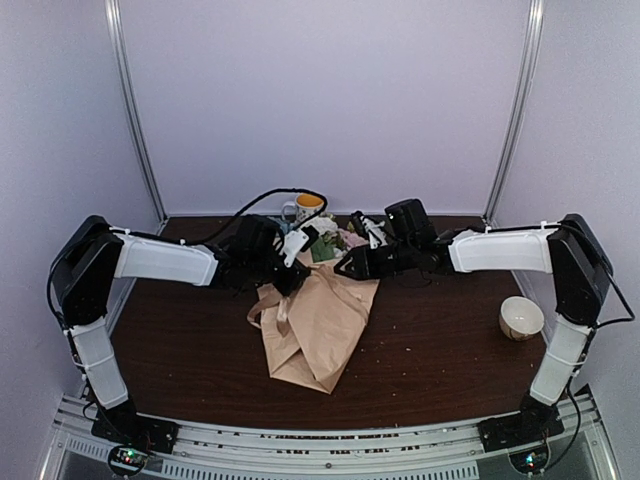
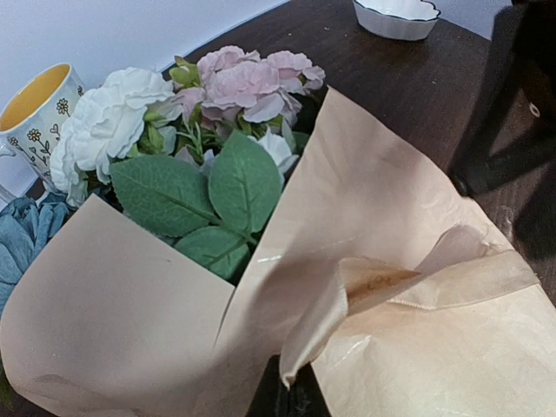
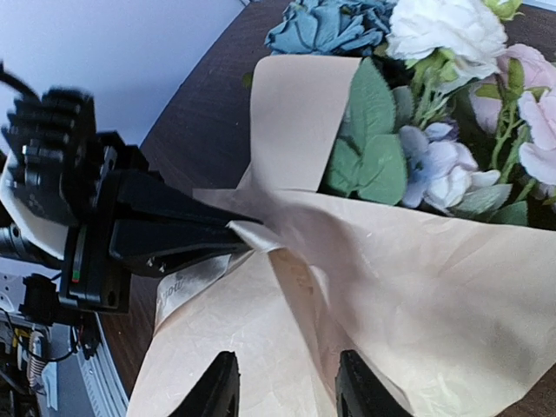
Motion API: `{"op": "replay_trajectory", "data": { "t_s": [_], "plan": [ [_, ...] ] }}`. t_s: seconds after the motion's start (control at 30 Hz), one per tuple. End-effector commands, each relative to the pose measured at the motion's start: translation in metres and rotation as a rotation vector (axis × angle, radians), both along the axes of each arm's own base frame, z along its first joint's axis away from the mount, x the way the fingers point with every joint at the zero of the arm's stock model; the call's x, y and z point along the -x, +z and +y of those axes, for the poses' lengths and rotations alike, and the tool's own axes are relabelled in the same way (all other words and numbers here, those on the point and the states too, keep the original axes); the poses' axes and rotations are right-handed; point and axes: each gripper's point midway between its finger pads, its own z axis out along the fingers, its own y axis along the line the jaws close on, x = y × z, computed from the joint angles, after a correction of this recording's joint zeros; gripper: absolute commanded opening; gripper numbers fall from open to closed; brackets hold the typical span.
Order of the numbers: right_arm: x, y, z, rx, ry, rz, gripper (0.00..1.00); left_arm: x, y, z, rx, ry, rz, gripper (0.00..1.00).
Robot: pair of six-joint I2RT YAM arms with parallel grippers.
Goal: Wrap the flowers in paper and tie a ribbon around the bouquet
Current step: Cross the ribbon over the folded bouquet.
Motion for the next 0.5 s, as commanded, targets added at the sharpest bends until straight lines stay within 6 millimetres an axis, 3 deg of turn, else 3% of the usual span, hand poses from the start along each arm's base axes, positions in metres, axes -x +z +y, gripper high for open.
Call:
{"op": "replay_trajectory", "data": {
  "t_s": [0.0, 0.07, 0.17, 0.47],
  "plan": [
    [0.011, 0.004, 0.005, 0.061, 0.004, -0.083, 0.37, 0.000, 0.016, -0.003, 0.055, -0.021, -0.041, 0.00],
    [0.000, 0.001, 0.002, 0.052, -0.024, -0.048, 0.32, 0.006, 0.025, -0.004, 0.084, -0.053, -0.072, 0.00],
    [-0.013, 0.001, 0.005, 0.027, -0.023, -0.016, 0.33, 0.011, 0.037, 0.000, 0.093, -0.069, -0.120, 0.00],
    [-0.013, -0.012, 0.038, 0.017, 0.096, 0.037, 0.36, 0.018, 0.043, 0.001, 0.093, -0.105, -0.140, 0.00]
  ]
}}
